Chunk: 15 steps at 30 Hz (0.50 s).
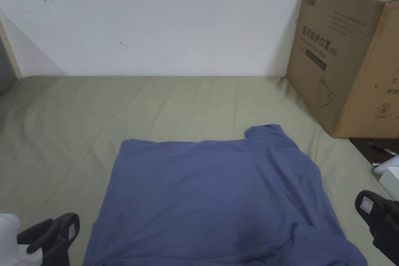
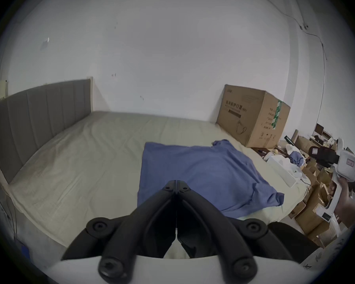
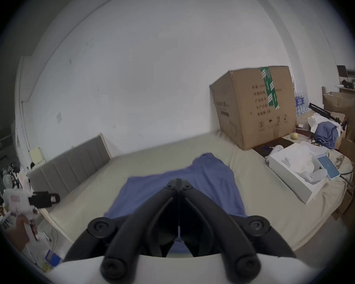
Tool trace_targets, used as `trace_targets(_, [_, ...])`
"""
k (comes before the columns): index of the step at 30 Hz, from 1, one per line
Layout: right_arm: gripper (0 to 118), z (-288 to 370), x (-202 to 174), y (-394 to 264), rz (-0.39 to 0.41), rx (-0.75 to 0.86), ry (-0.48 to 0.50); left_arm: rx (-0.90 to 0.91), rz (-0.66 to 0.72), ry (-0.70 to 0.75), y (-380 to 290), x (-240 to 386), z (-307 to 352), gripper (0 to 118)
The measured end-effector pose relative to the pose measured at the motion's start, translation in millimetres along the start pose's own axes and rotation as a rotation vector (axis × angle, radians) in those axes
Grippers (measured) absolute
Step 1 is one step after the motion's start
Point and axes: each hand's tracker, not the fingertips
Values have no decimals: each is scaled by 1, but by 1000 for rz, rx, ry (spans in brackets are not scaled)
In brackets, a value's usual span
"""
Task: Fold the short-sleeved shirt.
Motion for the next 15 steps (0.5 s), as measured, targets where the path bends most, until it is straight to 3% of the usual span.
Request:
trace_targets(2, [0, 4, -9, -2, 5, 34, 12, 40, 5, -20, -3, 8, 7, 0])
trace_targets(6, [0, 4, -20, -1, 92, 32, 13, 99, -77, 8, -3, 20, 16, 0])
trace_targets(8, [0, 4, -28, 5, 87, 7, 32, 54, -20, -43, 10, 12, 10, 0])
trace_targets(12, [0, 1, -30, 4, 67, -84, 72, -460, 181, -41, 34, -22, -53, 0])
trace_targets(15, [0, -5, -33, -4, 90, -123, 92, -669, 102, 8, 7, -39, -99, 0])
